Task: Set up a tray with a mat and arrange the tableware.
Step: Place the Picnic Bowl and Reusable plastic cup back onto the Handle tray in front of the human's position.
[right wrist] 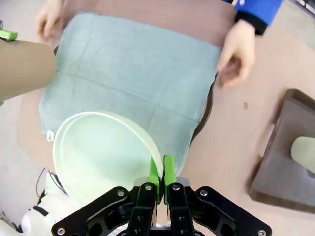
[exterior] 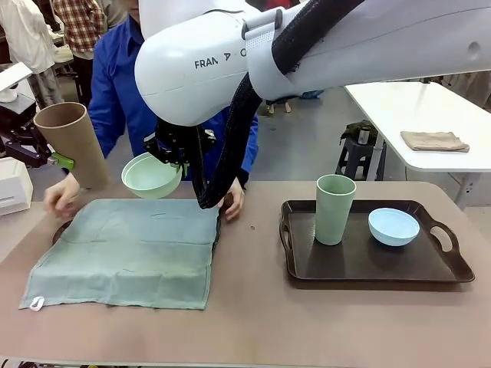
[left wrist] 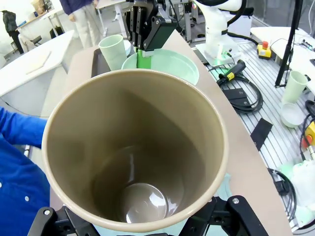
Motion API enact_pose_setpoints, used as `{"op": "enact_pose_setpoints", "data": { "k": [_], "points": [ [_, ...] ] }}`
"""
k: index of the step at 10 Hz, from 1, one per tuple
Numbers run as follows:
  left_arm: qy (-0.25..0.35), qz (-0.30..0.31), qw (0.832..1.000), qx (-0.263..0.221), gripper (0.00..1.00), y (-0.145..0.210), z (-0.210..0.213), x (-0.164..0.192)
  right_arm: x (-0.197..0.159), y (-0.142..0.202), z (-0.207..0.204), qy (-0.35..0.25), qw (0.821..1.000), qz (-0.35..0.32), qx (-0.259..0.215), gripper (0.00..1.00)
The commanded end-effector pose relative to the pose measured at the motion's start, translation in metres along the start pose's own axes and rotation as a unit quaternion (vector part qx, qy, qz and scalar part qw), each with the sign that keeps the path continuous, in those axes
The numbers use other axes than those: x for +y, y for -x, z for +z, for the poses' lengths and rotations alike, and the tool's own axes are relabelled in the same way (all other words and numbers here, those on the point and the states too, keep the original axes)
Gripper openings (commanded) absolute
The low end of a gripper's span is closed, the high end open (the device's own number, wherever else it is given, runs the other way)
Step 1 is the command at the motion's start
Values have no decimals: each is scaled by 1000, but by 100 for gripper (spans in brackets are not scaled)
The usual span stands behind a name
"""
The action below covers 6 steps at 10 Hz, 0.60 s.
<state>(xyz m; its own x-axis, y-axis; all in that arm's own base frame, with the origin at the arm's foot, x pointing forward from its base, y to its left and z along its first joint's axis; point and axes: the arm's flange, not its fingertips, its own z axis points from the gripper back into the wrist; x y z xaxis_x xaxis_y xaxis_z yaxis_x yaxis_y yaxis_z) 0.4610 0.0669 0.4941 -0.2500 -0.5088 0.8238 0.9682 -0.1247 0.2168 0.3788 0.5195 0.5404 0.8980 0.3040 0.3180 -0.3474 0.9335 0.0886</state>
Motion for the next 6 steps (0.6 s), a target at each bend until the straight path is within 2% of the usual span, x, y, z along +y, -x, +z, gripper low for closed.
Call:
{"op": "enact_pose_setpoints", "data": {
  "k": [1, 6],
  "points": [
    [-1, -4, 1000, 2, 0, -1, 1, 2, 2, 0, -1, 3, 1000, 1, -2, 0],
    [-1, -4, 1000, 2, 0, -1, 1, 2, 2, 0, -1, 3, 1000, 1, -2, 0]
  ]
}}
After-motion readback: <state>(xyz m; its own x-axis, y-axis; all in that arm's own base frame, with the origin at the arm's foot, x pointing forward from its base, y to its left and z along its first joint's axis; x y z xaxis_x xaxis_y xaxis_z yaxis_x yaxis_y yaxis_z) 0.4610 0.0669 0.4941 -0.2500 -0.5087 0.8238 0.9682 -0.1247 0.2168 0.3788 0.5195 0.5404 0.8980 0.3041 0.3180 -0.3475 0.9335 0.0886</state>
